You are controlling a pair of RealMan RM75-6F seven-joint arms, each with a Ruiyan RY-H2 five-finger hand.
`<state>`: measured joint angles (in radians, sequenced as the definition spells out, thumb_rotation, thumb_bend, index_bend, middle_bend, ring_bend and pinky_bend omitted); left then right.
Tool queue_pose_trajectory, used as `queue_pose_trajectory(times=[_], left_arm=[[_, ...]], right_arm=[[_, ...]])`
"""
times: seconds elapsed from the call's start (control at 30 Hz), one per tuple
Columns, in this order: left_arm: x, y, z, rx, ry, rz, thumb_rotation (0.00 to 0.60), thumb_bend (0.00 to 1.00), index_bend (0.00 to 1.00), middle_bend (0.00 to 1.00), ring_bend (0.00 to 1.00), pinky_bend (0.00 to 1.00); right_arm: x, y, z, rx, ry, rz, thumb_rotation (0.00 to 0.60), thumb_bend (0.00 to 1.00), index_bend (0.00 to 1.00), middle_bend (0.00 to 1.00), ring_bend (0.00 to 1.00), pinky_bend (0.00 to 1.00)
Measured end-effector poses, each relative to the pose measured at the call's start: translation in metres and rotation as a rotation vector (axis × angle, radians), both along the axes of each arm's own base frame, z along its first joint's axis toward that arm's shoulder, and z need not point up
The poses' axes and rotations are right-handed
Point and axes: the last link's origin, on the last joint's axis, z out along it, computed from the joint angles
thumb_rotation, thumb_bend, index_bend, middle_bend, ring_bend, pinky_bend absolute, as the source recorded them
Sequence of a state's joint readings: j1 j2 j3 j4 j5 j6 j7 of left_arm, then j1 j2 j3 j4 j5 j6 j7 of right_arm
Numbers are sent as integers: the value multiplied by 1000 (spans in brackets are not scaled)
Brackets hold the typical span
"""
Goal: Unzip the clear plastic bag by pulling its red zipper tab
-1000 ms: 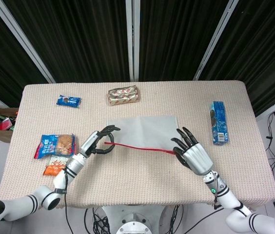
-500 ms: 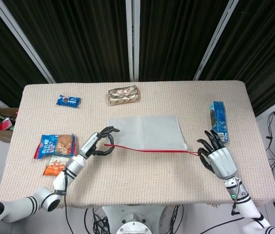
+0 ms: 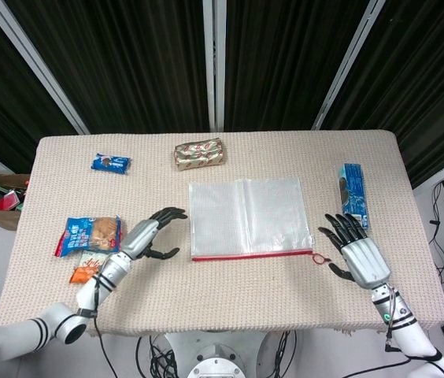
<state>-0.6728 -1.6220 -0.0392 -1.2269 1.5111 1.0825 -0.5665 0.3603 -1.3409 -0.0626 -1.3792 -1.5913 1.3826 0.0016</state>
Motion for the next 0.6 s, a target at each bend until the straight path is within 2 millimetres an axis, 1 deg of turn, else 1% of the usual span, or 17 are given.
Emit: queue_pose_trajectory(times=[0.07, 0.1, 0.2, 0.23, 0.3, 0.33, 0.43, 0.5, 0.53, 0.6], left_arm=[[-8, -3, 12, 66, 104, -14, 600, 234, 173, 97, 61, 104], [-13, -4, 19, 95, 146, -14, 600, 230, 173, 97, 61, 104], [-35, -12, 50, 196, 276, 22, 600, 225, 177, 98, 61, 104], [-47, -17, 65, 241, 322, 52, 600, 224, 180, 98, 61, 104], [-66, -26, 88, 310, 381, 102, 600, 222, 183, 98, 61, 104], [-77, -33, 101, 355, 415, 134, 600, 221, 184, 98, 61, 104], [-101, -54, 128, 461, 487, 205, 600, 214, 184, 98, 61, 104], [-113, -68, 142, 515, 517, 245, 600, 209, 184, 98, 61, 104], [-119, -78, 151, 545, 532, 270, 600, 207, 184, 98, 61, 104], [-127, -94, 162, 577, 548, 303, 600, 207, 184, 98, 61, 104]], right_arm=[[2, 0, 13, 11, 0, -34, 600, 86, 0, 4, 0, 0], [1, 0, 24, 5, -3, -57, 600, 92, 0, 10, 0, 0], [-4, -1, 44, -42, -46, -108, 600, 153, 0, 50, 0, 0], [-5, 0, 49, -59, -64, -118, 600, 166, 0, 63, 0, 0], [-10, 4, 60, -96, -105, -138, 600, 176, 0, 78, 0, 0], [-13, 6, 66, -107, -118, -148, 600, 176, 0, 78, 0, 0], [-23, 18, 84, -133, -144, -182, 600, 176, 0, 76, 0, 0], [-27, 29, 93, -144, -148, -200, 600, 176, 0, 72, 0, 0], [-28, 33, 96, -146, -149, -207, 600, 176, 0, 71, 0, 0], [-29, 43, 100, -150, -153, -220, 600, 176, 1, 69, 0, 0]])
